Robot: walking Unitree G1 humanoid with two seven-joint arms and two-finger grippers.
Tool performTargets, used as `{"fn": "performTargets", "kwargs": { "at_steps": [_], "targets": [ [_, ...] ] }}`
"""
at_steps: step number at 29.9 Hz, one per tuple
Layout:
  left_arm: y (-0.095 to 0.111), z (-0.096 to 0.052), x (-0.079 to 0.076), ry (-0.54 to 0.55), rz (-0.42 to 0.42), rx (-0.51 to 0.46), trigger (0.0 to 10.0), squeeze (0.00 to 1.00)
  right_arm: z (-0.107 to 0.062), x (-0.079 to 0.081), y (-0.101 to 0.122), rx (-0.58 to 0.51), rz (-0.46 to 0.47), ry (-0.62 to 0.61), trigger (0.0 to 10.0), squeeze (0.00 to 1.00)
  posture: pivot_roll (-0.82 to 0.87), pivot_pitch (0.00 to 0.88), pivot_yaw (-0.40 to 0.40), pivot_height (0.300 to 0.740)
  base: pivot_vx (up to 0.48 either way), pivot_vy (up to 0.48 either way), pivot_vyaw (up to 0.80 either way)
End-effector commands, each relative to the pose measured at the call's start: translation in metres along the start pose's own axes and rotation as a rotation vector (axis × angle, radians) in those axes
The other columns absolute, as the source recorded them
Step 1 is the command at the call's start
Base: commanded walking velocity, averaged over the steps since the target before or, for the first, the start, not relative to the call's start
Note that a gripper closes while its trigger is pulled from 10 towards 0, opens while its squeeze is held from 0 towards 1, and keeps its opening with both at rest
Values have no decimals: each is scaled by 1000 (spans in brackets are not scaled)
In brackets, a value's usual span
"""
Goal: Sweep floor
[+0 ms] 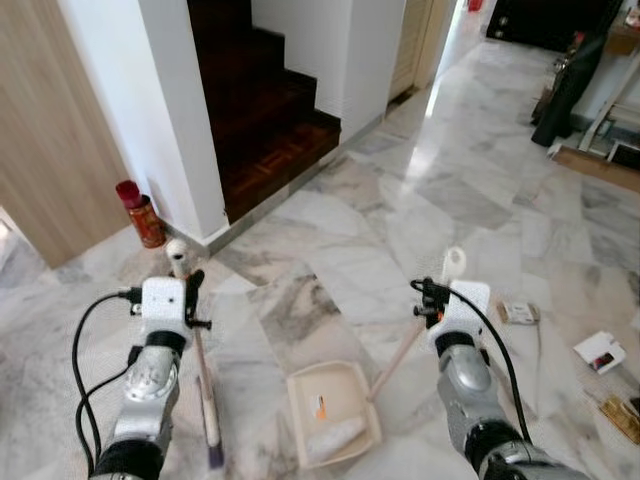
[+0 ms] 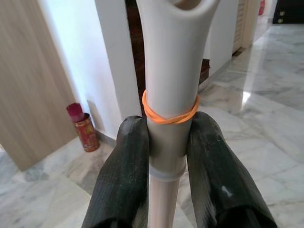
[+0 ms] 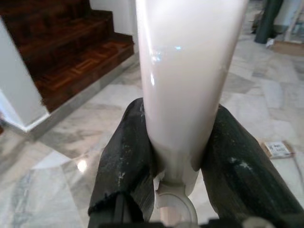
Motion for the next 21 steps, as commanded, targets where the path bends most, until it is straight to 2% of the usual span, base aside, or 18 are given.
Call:
{"fn": "performTargets", "kwargs": {
  "at_steps": [1, 4, 16, 21],
  "targets": [
    [8, 3, 8, 16, 4, -27, 10000, 0, 5, 9, 13, -47, 0, 23, 10000, 0, 107, 0, -29, 740, 0, 266, 0],
    [8, 4, 7, 13, 4, -27, 10000, 0, 5, 9, 13, -48, 2, 24, 10000, 0, 106, 0, -27, 740, 0, 266, 0],
    [8, 4, 8, 14, 7, -24, 10000, 0, 4, 8, 12, -45, -1, 21, 10000, 0, 107, 0, -24, 740, 0, 266, 543],
    [8, 3, 9, 16, 10, -22, 10000, 0, 3, 8, 11, -44, -1, 20, 10000, 0, 109, 0, -22, 740, 0, 268, 800]
  ]
}}
Point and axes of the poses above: a point about 5 cm out from each wrist's last joint towards the gripper, its own z axis pointing out of the wrist towards the gripper, its own y axis along the axis of the wrist's last joint, x = y × z, the point moved 6 cm from there along z, pointing out of the wrist towards the gripper, and after that the axes turned 1 degree about -z, right-handed, at the moved point
